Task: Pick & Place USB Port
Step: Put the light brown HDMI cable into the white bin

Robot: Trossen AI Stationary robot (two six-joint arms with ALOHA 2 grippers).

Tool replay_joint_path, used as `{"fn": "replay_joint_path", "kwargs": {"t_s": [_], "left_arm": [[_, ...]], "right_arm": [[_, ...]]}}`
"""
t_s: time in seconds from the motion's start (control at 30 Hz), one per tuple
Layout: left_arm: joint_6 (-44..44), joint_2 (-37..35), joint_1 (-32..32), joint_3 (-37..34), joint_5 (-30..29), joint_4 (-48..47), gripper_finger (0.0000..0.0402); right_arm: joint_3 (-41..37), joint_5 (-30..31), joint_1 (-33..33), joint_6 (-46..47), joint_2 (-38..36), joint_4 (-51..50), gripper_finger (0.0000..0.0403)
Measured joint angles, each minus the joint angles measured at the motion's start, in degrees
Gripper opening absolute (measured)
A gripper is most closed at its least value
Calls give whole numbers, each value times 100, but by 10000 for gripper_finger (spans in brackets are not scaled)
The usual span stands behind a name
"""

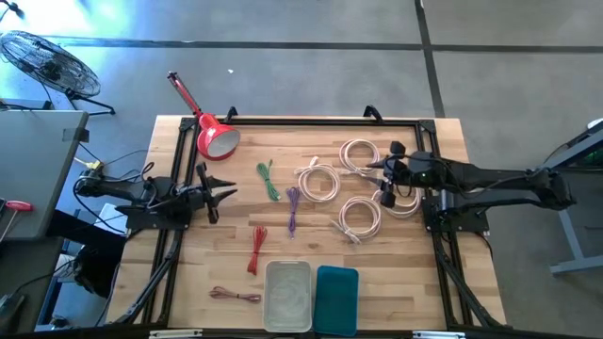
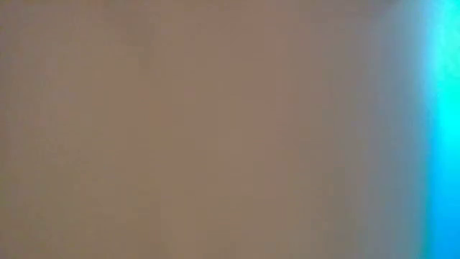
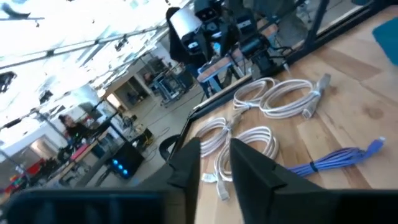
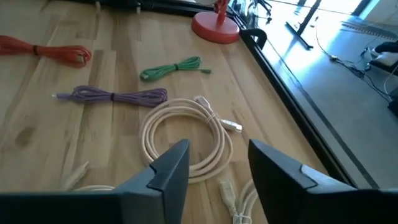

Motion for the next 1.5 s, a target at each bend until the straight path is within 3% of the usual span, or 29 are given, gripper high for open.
{"fn": "replay_joint_path", "kwargs": {"t_s": [0.13, 0.3, 0.53, 0.63, 0.77, 0.93, 1.13, 1.5], "left_arm": [[3, 0, 0, 0, 23, -16, 133], [183, 0, 0, 0, 293, -8, 142], [484, 0, 0, 2, 461, 229, 142], [490, 0, 0, 2, 464, 245, 142], [499, 0, 0, 2, 492, 222, 142], [502, 0, 0, 4, 536, 229, 142], [459, 0, 0, 4, 548, 227, 142], [432, 0, -2, 4, 621, 188, 142]], "right_arm": [[4, 161, -1, -214, 26, 1, 167], [282, 363, -2, -283, 79, -413, 167], [1734, 481, -84, -95, 854, -2171, 167], [2402, 66, -249, 289, 1438, -3323, 167], [2845, -1085, -434, 649, 2159, -4247, 167], [2766, -1711, -376, 874, 2725, -4265, 167], [2449, -1666, -308, 953, 3296, -4172, 167], [1738, -1680, -222, 1081, 4164, -3072, 167]]}}
